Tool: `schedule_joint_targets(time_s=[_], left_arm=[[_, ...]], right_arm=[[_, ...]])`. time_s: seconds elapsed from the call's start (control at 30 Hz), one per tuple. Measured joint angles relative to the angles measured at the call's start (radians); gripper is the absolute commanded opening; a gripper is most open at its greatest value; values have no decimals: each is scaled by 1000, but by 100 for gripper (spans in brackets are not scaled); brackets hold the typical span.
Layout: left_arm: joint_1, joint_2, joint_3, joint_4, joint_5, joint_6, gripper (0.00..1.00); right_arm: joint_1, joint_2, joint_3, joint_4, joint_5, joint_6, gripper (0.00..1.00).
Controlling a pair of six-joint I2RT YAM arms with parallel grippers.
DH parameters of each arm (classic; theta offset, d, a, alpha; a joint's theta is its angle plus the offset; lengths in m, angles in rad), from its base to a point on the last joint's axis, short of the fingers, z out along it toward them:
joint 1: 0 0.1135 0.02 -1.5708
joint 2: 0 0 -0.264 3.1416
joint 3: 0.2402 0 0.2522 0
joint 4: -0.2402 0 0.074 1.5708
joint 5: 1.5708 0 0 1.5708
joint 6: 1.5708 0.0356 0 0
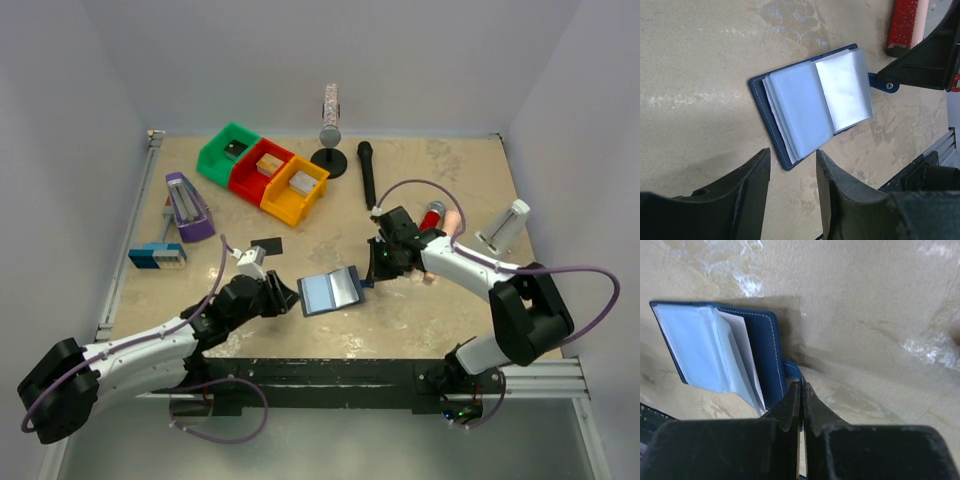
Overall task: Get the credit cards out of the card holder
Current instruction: Remove the credit card from the card holder.
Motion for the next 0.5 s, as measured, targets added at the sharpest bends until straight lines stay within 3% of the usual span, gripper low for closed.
schedule_joint_targets(time_s=[0.5], left_arm=[[0,204,50,77,45,11,48]], right_arm=[[2,-104,-159,39,-68,42,0]])
